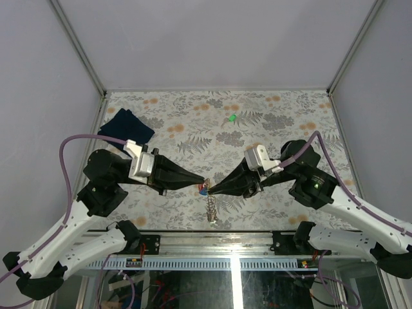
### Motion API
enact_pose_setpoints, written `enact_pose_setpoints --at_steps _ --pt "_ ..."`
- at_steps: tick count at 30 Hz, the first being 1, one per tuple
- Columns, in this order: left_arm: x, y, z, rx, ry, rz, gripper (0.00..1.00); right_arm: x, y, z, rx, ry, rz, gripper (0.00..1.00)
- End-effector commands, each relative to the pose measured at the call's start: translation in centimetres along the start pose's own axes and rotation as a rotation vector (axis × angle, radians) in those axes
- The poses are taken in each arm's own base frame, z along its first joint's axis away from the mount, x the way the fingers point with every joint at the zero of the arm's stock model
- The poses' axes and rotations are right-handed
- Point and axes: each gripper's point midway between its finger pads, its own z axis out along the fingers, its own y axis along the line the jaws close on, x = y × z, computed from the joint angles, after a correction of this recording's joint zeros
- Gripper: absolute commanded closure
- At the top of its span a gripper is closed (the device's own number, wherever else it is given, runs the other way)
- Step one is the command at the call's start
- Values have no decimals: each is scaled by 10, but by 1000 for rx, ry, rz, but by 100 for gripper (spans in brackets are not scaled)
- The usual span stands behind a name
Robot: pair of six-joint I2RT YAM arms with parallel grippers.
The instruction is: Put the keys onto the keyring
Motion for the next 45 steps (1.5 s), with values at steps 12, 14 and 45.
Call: enact_pose_setpoints --at_steps 12,14,45 --pt "-11 33 -14 -105 -116 29 100 -27 -22 -17 -93 -46 103 100" --pt "-12 33 -14 -79 -118 34 100 -25 -22 -17 -94 -43 98 100" --pt "-12 22 -9 41 -104 30 100 -28 -39 -8 -64 -80 118 100"
